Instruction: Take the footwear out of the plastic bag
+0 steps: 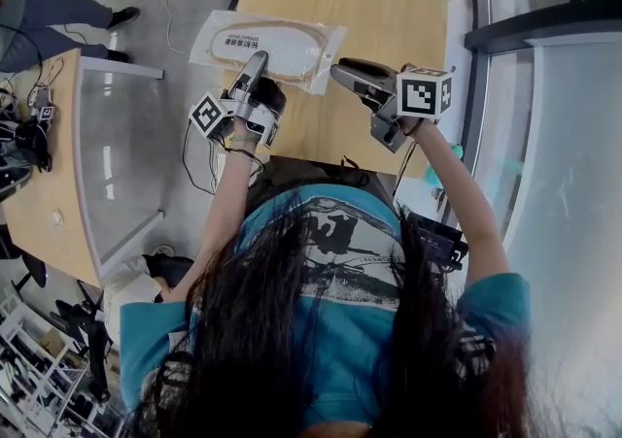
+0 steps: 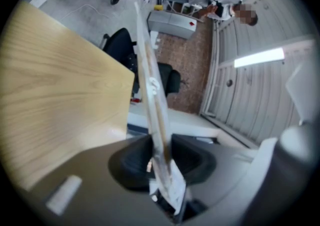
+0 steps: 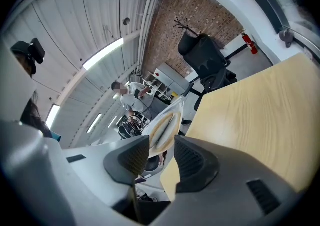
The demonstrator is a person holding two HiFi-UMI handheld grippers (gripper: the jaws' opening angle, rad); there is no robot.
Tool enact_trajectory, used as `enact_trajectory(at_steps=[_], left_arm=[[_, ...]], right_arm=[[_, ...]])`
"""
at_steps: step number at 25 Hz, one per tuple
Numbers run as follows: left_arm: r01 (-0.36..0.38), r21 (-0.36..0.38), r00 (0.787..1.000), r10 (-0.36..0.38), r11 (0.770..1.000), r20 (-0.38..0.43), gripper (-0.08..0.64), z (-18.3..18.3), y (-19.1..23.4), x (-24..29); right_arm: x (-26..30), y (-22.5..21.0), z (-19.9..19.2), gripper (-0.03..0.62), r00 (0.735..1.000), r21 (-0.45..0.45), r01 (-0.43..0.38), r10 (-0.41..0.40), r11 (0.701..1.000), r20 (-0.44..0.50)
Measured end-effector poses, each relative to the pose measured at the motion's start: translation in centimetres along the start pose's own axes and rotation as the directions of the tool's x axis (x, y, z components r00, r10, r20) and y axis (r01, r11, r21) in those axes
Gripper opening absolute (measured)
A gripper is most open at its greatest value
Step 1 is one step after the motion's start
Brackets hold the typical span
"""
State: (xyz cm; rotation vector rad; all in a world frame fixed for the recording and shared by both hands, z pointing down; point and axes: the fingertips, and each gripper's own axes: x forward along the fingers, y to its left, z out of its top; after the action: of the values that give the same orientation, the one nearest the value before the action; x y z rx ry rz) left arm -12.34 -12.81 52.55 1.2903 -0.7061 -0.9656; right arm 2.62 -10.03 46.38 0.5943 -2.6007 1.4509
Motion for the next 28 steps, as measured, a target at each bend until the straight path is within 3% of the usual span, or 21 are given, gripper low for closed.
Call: enact_trajectory(at_steps=[13, 24, 28], left_arm=[[0.036, -0.046, 0.999, -0.036, 0.998, 0.002, 0.11, -0.6, -0.5, 0.2], [0.05, 0.041, 0.997, -0.048, 0.998, -0.056, 0.109, -0.9, -1.5, 0.1], [0.05, 0.054, 0.996, -0.046, 0.997, -0.078, 0.107, -1.0, -1.7, 0.1]], right_arm=[[0.5, 0.6, 0.4, 0.137, 0.998, 0.067, -0.057, 0.057, 0.996, 0.015], [0.5, 0.4, 0.2, 0.137, 0.999, 0.122, -0.054, 0.053, 0.991, 0.009], [0.5, 1.2, 0.5, 0.15, 0.993, 0.145, -0.116, 0.114, 0.983, 0.022]])
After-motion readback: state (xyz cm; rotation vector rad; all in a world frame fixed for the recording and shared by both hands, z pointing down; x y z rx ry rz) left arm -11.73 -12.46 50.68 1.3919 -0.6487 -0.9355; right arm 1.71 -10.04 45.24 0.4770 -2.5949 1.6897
